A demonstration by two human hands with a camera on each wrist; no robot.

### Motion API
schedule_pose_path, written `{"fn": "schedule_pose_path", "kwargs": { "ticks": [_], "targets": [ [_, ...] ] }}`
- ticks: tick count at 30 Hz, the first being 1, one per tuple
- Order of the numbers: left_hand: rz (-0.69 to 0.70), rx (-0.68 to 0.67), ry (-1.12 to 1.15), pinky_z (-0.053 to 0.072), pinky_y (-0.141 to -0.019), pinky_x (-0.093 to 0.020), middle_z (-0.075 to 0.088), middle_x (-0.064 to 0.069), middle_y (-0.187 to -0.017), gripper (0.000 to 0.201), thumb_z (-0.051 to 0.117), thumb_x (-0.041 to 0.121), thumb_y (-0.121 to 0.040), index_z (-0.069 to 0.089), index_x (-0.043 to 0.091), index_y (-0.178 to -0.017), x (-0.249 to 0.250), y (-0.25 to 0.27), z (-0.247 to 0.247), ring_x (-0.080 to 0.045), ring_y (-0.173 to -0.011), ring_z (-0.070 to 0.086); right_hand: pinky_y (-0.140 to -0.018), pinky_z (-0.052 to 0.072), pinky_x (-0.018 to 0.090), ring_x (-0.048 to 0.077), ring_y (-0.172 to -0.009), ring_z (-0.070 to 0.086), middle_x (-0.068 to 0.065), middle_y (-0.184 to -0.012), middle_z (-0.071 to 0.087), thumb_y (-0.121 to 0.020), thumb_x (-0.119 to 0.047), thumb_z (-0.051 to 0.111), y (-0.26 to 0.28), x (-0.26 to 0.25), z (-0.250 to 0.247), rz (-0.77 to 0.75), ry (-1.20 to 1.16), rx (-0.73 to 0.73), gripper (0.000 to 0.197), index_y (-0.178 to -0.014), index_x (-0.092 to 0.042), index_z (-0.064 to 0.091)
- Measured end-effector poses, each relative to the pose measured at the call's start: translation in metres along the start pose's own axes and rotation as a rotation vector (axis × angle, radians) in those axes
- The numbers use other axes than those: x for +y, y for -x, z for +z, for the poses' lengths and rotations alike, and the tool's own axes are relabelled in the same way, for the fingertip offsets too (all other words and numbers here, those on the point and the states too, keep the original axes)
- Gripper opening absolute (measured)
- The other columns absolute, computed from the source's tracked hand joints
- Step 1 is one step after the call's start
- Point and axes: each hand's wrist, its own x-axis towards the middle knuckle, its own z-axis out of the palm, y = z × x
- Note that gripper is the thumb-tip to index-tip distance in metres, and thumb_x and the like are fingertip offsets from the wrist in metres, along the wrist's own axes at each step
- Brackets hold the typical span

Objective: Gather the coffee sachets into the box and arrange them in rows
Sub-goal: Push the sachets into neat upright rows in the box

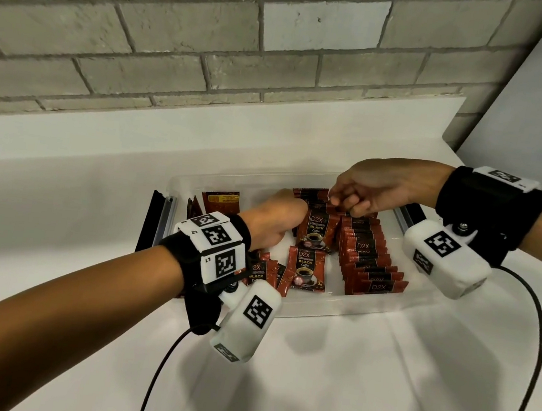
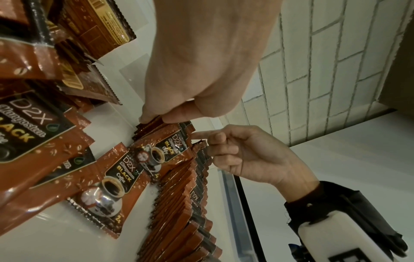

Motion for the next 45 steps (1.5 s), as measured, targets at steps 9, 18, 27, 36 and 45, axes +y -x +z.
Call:
{"fn": "schedule_pose_path", "kwargs": {
  "ticks": [9,18,27,36,45],
  "targets": [
    [-0.117,0.027,0.047,0.029,-0.066,-0.024,0.032,-0.001,-0.063,0.033,0.03,-0.012,-0.088,0.042,0.012,-0.069,0.0,0.0,-0.005,-0.01,-0.06,0.027,-0.032,0.028,0.014,0.006,-0.034,0.034,-0.001,-0.046,0.053,-0.098,-0.006,0.032,0.013,-0.001,0.0,0.022,0.077,-0.06,0.019,-0.081,-0.01,0.04],
    [-0.116,-0.003,0.127,0.033,-0.067,-0.023,0.037,-0.003,-0.063,0.04,0.03,-0.017,-0.085,0.049,0.017,-0.093,-0.004,0.004,0.0,-0.011,-0.061,0.033,-0.034,0.027,0.015,0.007,-0.041,0.033,0.003,-0.058,0.055,-0.096,-0.006,0.038,0.013,0.002,-0.007,0.021,0.122,-0.052,0.018,-0.08,-0.007,0.046],
    [-0.107,-0.032,0.11,0.027,-0.059,-0.022,0.04,-0.001,-0.065,0.038,0.031,-0.013,-0.088,0.041,0.015,-0.064,-0.005,0.004,0.002,-0.01,-0.063,0.034,-0.034,0.028,0.015,0.007,-0.042,0.033,0.005,-0.063,0.057,-0.097,-0.006,0.038,0.008,0.0,-0.004,0.013,0.112,-0.043,0.016,-0.082,-0.01,0.043],
    [-0.098,-0.037,0.148,0.032,-0.059,-0.02,0.045,-0.001,-0.064,0.037,0.029,-0.014,-0.087,0.045,0.014,-0.068,-0.005,0.003,0.0,-0.01,-0.062,0.041,-0.033,0.027,0.014,0.006,-0.038,0.033,0.002,-0.054,0.054,-0.097,-0.006,0.033,0.01,-0.003,0.005,0.022,0.074,-0.074,0.019,-0.081,-0.009,0.043],
    [-0.114,-0.022,0.16,0.029,-0.055,-0.02,0.043,-0.001,-0.064,0.038,0.029,-0.016,-0.086,0.042,0.013,-0.066,-0.007,0.0,0.002,-0.01,-0.062,0.039,-0.035,0.026,0.015,0.005,-0.039,0.034,0.001,-0.053,0.053,-0.098,-0.007,0.034,0.014,-0.001,0.005,0.008,0.051,-0.092,0.02,-0.08,-0.008,0.043]
  ]
}}
